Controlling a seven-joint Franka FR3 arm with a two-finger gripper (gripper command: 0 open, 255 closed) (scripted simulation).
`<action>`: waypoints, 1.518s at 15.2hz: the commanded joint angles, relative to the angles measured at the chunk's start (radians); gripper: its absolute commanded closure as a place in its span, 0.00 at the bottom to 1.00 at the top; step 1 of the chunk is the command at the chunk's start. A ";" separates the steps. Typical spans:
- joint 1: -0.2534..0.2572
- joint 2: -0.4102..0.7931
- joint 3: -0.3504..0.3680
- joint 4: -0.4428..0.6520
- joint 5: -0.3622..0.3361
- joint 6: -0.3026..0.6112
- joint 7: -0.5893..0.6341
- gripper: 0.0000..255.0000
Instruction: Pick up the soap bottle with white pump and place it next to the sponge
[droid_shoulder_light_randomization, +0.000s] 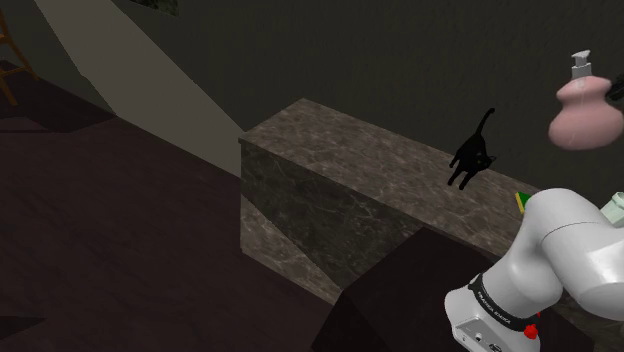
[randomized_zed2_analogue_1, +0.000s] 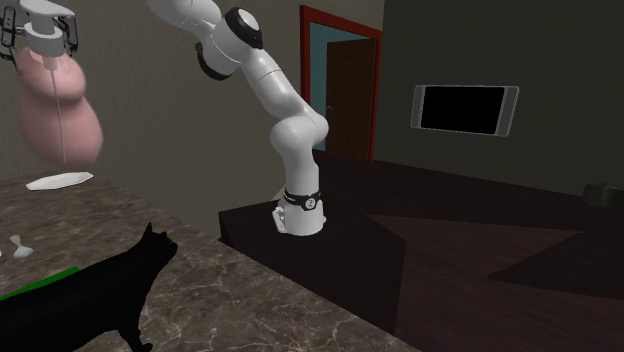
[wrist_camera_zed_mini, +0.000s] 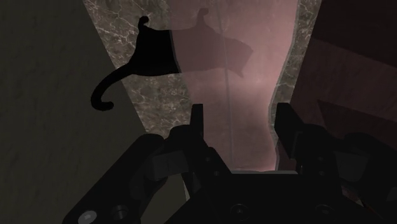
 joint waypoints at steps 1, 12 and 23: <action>-0.044 -0.001 0.020 -0.063 0.004 0.040 -0.005 1.00; -0.161 -0.029 0.057 -0.281 -0.013 0.192 -0.024 1.00; -0.218 -0.063 0.049 -0.445 -0.046 0.326 -0.038 1.00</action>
